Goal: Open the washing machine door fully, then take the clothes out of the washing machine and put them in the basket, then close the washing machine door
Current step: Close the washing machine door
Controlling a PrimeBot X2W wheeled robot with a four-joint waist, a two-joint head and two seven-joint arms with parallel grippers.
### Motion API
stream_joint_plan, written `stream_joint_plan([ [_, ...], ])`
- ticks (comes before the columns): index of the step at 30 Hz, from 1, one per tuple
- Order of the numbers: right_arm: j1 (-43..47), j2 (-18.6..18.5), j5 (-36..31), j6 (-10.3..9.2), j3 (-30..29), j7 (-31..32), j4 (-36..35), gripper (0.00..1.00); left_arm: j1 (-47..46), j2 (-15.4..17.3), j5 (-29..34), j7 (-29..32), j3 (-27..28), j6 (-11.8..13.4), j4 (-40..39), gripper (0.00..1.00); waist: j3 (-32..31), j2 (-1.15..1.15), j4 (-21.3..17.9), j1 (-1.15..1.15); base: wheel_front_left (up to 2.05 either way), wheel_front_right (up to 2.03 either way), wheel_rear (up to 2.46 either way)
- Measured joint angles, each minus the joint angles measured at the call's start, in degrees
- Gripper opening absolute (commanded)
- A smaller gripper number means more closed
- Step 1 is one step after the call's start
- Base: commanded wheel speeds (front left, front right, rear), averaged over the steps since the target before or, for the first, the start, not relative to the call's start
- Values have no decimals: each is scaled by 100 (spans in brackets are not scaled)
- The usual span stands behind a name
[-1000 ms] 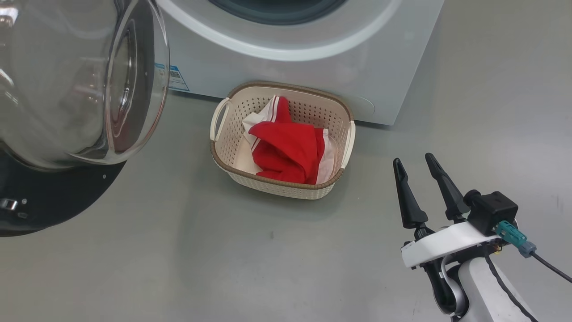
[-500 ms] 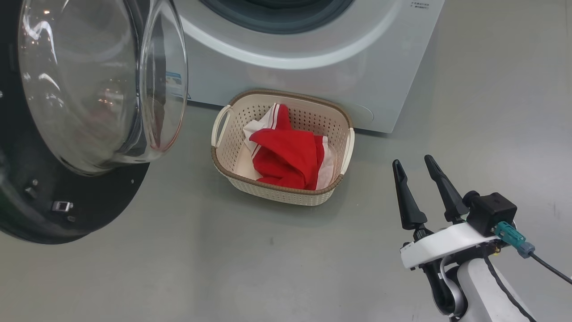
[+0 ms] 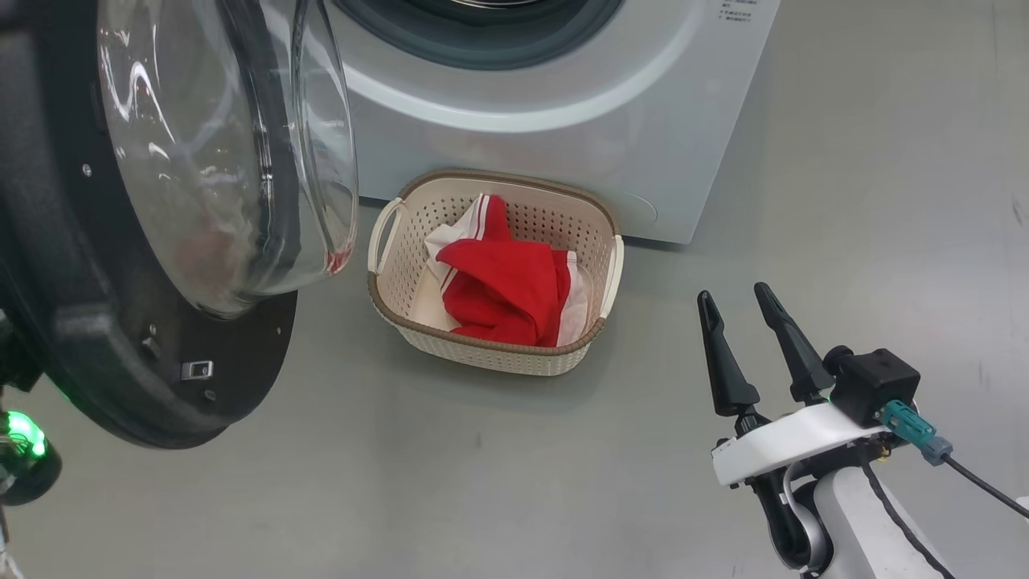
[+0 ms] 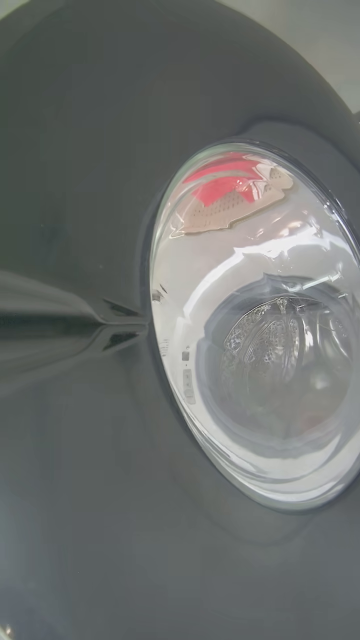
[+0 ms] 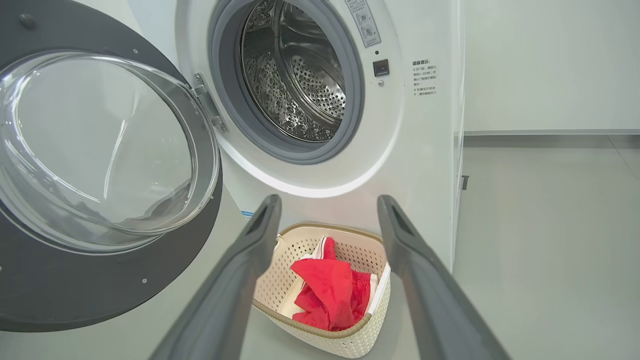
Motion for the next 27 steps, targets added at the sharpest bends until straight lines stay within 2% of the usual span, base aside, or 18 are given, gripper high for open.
stream_joint_plan([
  [8,1,14,40,0,-51,0,-5,100,242,-552,-111,26,-76,0,-371,0,-16,0,-100,0,0,0,0],
  [11,1,21,38,0,-54,0,-5,100,352,-668,-204,55,-166,0,-499,0,-25,0,-124,0,0,0,0],
  [21,4,44,38,0,-73,0,1,100,641,-688,-209,36,-188,1,-837,0,-146,0,-176,0,0,0,0],
  [24,23,52,38,0,-94,0,9,100,720,-688,-118,-201,-189,0,-1032,0,-203,0,-164,0,0,0,0],
  [27,52,68,40,0,-93,0,21,100,829,-678,232,-567,-109,-96,-1184,0,-253,0,-147,0,0,0,0],
])
